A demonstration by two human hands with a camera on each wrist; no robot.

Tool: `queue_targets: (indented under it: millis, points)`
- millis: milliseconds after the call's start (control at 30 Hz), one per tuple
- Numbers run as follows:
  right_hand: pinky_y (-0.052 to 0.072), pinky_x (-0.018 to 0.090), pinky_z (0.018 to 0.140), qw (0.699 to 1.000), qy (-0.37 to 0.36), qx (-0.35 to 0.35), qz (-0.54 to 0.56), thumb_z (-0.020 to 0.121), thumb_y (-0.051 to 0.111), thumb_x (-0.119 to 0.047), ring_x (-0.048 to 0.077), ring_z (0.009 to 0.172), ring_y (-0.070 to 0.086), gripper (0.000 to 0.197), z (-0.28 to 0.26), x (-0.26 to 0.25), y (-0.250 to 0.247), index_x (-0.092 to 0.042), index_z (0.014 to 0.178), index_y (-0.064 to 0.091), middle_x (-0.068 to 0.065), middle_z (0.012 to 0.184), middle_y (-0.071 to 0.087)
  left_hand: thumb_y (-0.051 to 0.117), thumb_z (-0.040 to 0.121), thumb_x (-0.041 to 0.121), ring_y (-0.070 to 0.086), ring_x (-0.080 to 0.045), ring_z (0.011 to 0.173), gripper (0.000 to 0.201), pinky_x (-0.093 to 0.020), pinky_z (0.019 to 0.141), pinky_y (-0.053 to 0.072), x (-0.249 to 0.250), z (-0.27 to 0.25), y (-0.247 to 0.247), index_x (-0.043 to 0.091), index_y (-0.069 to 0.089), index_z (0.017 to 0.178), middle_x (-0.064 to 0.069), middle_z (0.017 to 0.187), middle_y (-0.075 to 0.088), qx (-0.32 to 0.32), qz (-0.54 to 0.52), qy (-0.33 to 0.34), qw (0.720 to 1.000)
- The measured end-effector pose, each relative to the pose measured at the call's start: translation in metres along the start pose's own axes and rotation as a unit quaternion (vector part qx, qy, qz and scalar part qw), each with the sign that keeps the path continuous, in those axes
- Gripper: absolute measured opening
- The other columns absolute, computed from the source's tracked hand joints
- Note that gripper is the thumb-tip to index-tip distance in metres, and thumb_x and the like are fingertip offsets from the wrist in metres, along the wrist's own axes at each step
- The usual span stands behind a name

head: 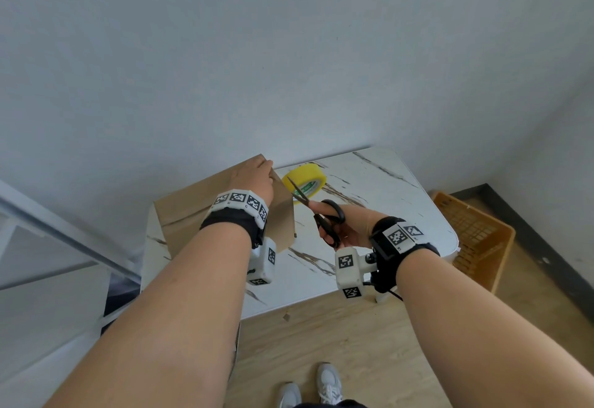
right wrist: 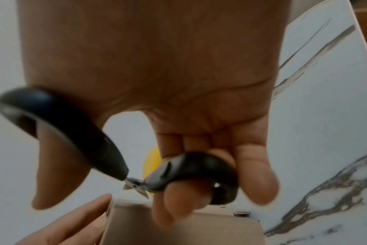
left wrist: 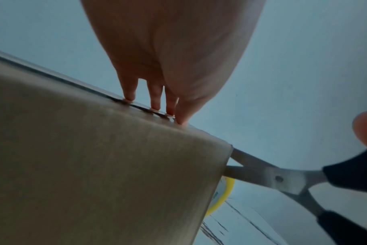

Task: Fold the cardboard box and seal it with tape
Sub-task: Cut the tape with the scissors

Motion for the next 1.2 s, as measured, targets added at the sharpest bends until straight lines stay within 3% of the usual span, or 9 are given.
queue_targets:
  millis: [200, 500, 700, 800, 900, 933, 1000, 1067, 1200]
  points:
    - [0.044, 0.021, 0.047, 1.0, 0.006, 0.005, 0.012, 0.082, 0.065, -0.055, 0.016, 0.052, 0.051, 0.045, 0.013, -0.009, 0.012, -0.012, 0.074, 0.055, 0.004, 0.064, 0.058, 0.043, 0.097, 0.011, 0.043, -0.025, 0.128, 0.037, -0.037, 0.105, 0.036, 0.002, -0.001, -0.006, 0.01, 0.047, 0.133, -0.006, 0.143, 0.041, 0.002, 0.006, -0.01, 1.0]
    - [0.041, 0.021, 0.045, 0.999, -0.001, -0.002, 0.045, 0.08, 0.068, -0.053, 0.014, 0.049, 0.05, 0.043, 0.036, -0.019, 0.013, -0.013, 0.073, 0.055, 0.003, 0.063, 0.057, 0.044, 0.09, 0.013, 0.038, -0.021, 0.128, 0.044, -0.037, 0.103, 0.039, -0.001, 0.007, -0.012, 0.022, 0.049, 0.132, 0.002, 0.136, 0.044, -0.021, -0.018, -0.041, 0.999]
    - [0.04, 0.022, 0.047, 0.999, -0.009, -0.013, 0.038, 0.08, 0.069, -0.051, 0.013, 0.049, 0.049, 0.043, 0.04, -0.015, 0.005, -0.012, 0.072, 0.054, 0.002, 0.064, 0.056, 0.047, 0.088, 0.014, 0.046, -0.027, 0.115, 0.029, -0.039, 0.096, 0.044, 0.009, 0.02, -0.023, 0.012, 0.058, 0.115, -0.006, 0.123, 0.048, -0.032, 0.026, -0.06, 0.997]
    - [0.04, 0.022, 0.047, 0.999, -0.014, -0.013, 0.031, 0.082, 0.068, -0.05, 0.013, 0.049, 0.049, 0.043, 0.042, -0.015, 0.001, -0.011, 0.071, 0.054, 0.001, 0.061, 0.056, 0.051, 0.088, 0.021, 0.049, -0.029, 0.113, 0.029, -0.036, 0.087, 0.044, 0.022, 0.032, -0.028, 0.007, 0.059, 0.112, -0.011, 0.121, 0.051, -0.057, 0.093, -0.056, 0.992]
    - [0.039, 0.022, 0.048, 0.999, -0.013, -0.02, 0.032, 0.083, 0.067, -0.048, 0.013, 0.049, 0.048, 0.042, 0.043, -0.015, -0.002, -0.01, 0.07, 0.054, 0.001, 0.058, 0.056, 0.056, 0.086, 0.02, 0.057, -0.025, 0.087, 0.014, -0.028, 0.069, 0.043, 0.039, 0.043, -0.027, 0.009, 0.064, 0.088, -0.012, 0.112, 0.064, -0.092, 0.101, -0.031, 0.99]
    - [0.039, 0.022, 0.048, 0.999, -0.012, -0.024, 0.034, 0.083, 0.067, -0.048, 0.013, 0.049, 0.048, 0.043, 0.044, -0.015, -0.003, -0.01, 0.07, 0.054, 0.001, 0.058, 0.056, 0.057, 0.087, 0.021, 0.056, -0.022, 0.082, 0.016, -0.027, 0.068, 0.042, 0.043, 0.046, -0.025, 0.008, 0.065, 0.09, -0.01, 0.11, 0.067, -0.104, 0.096, -0.027, 0.99]
    - [0.04, 0.023, 0.049, 0.999, -0.009, -0.034, 0.031, 0.084, 0.066, -0.049, 0.013, 0.047, 0.048, 0.044, 0.045, -0.014, -0.004, -0.009, 0.07, 0.055, 0.0, 0.055, 0.057, 0.059, 0.087, 0.029, 0.057, -0.021, 0.089, 0.031, -0.028, 0.073, 0.044, 0.047, 0.05, -0.017, 0.009, 0.064, 0.11, -0.008, 0.116, 0.065, -0.128, 0.083, -0.035, 0.988]
    - [0.042, 0.023, 0.052, 0.999, -0.008, -0.048, 0.019, 0.084, 0.065, -0.051, 0.012, 0.046, 0.049, 0.045, 0.047, -0.012, -0.005, -0.009, 0.07, 0.056, 0.0, 0.053, 0.056, 0.061, 0.083, 0.041, 0.058, -0.022, 0.098, 0.045, -0.03, 0.083, 0.048, 0.045, 0.052, -0.008, 0.012, 0.062, 0.118, -0.006, 0.12, 0.062, -0.145, 0.072, -0.043, 0.986]
    - [0.043, 0.024, 0.053, 0.997, -0.012, -0.067, 0.025, 0.086, 0.063, -0.051, 0.012, 0.047, 0.05, 0.046, 0.05, -0.01, -0.004, -0.007, 0.071, 0.057, 0.001, 0.056, 0.055, 0.067, 0.069, 0.056, 0.061, -0.022, 0.09, 0.043, -0.032, 0.083, 0.052, 0.04, 0.053, 0.007, 0.021, 0.069, 0.096, 0.001, 0.099, 0.066, -0.135, 0.055, -0.039, 0.989]
Point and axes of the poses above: each hand's wrist, its own z-axis towards the middle knuckle, its own y-axis out of the palm, x = y × z, the point moved 4 cm from there along z, towards the middle knuckle
